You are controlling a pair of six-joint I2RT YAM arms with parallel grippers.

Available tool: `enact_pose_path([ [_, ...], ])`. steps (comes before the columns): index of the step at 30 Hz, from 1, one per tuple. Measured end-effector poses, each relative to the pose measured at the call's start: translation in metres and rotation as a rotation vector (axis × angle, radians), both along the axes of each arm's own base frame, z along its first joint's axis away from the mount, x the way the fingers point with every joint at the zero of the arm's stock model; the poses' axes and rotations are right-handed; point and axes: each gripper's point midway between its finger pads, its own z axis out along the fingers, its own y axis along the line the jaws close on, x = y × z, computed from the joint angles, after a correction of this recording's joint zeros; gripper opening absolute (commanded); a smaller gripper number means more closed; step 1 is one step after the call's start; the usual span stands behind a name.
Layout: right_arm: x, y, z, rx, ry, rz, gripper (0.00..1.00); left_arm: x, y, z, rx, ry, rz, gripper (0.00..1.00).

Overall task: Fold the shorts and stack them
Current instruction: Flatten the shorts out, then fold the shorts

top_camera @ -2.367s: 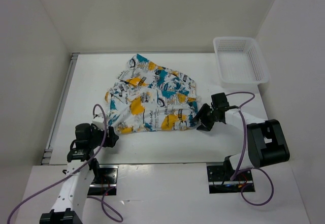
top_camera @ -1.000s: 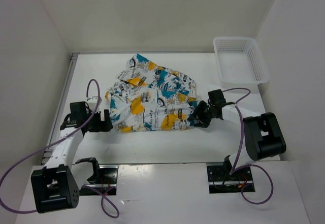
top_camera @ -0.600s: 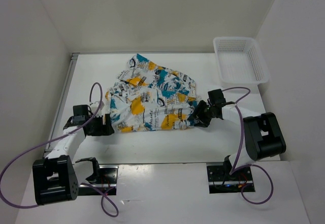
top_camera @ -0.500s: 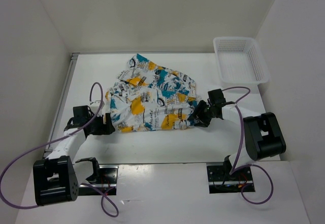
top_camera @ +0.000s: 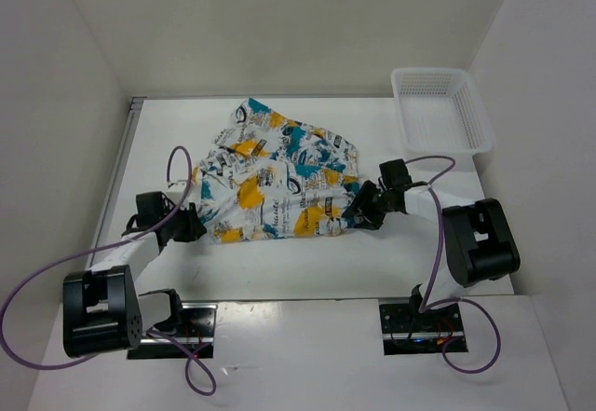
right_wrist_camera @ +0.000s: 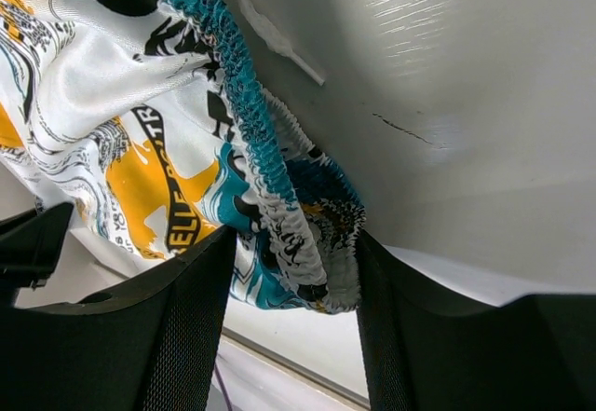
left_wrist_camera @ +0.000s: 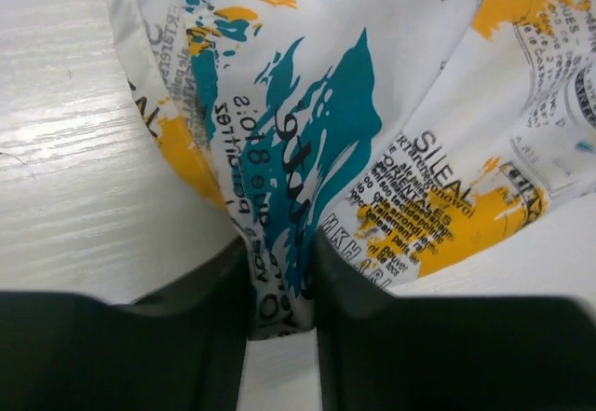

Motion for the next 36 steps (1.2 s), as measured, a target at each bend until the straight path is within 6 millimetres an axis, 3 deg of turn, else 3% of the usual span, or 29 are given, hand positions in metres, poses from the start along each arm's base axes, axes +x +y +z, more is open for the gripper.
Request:
enact_pose_path([
  [3, 0.001, 0.001, 0.0, 0.003, 0.001, 0.002, 0.58, -0.001, -0.001, -0.003, -0.008, 0.025, -0.004, 0.07],
  [5, 0.001, 0.001, 0.0, 0.002, 0.001, 0.002, 0.51, -0.002, -0.001, -0.003, -0.01, 0.043, -0.003, 0.0],
  [10, 0.001, -0.001, -0.003, -0.012, 0.006, 0.002, 0.21, -0.005, 0.0, -0.003, -0.011, 0.098, 0.002, 0.0],
  [11, 0.001, -0.001, -0.003, -0.012, 0.004, 0.003, 0.19, -0.005, 0.001, -0.003, -0.011, 0.109, 0.002, 0.0],
  [15, 0.003, -0.001, -0.001, -0.012, 0.002, -0.001, 0.19, -0.005, 0.001, 0.001, -0.014, 0.127, 0.003, 0.0],
  [20, 0.01, -0.001, 0.003, -0.015, -0.019, -0.003, 0.39, -0.008, 0.001, 0.0, -0.014, 0.145, 0.005, 0.0],
  [25, 0.011, -0.002, 0.003, -0.023, -0.02, -0.009, 0.4, -0.009, 0.001, 0.001, -0.016, 0.159, 0.005, 0.0],
  [28, 0.012, -0.003, 0.002, -0.03, -0.022, -0.013, 0.27, -0.008, 0.001, 0.004, -0.014, 0.156, 0.006, 0.0],
  [29, 0.012, -0.004, 0.002, -0.032, -0.023, -0.015, 0.2, -0.008, 0.002, 0.004, -0.013, 0.158, 0.007, 0.0],
  [30, 0.012, -0.004, 0.001, -0.036, -0.024, -0.017, 0.06, -0.008, 0.002, 0.004, -0.013, 0.16, 0.007, 0.0],
  [31, 0.013, -0.005, 0.001, -0.039, -0.025, -0.018, 0.01, -0.008, 0.002, 0.005, -0.011, 0.161, 0.009, 0.0],
  [36, 0.015, -0.006, 0.002, -0.052, -0.033, -0.021, 0.0, -0.005, 0.004, 0.022, 0.002, 0.131, 0.014, 0.0],
])
